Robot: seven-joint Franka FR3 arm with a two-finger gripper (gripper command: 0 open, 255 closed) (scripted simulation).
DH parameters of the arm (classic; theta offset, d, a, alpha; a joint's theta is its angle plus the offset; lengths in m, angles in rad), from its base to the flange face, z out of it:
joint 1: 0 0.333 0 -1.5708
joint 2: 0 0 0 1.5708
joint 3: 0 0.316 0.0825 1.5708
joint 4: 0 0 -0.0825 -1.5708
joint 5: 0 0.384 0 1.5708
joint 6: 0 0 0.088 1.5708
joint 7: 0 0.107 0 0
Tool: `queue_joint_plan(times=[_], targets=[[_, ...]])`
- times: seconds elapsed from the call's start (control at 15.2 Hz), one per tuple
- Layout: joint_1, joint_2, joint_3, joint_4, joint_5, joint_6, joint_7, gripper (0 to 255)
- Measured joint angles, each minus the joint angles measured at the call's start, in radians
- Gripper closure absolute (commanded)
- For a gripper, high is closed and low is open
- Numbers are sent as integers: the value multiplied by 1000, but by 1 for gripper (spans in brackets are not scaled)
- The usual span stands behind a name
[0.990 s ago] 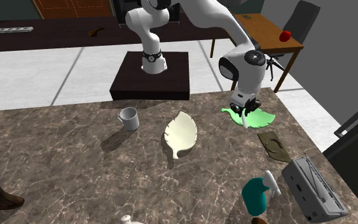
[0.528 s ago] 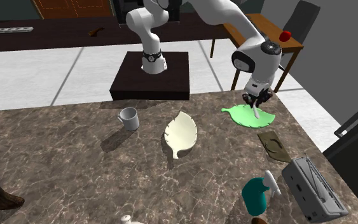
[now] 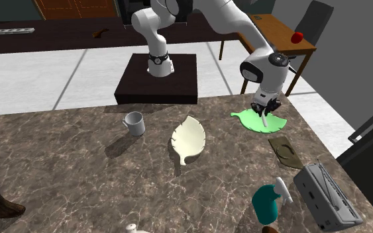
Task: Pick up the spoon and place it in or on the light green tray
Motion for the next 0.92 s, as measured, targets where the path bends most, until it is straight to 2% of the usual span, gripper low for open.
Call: queue_joint_plan(times=[0.53, 0.92], targets=[[8, 80, -9, 27, -7, 51, -11, 255], [10, 86, -10, 32, -7, 53, -10, 255]])
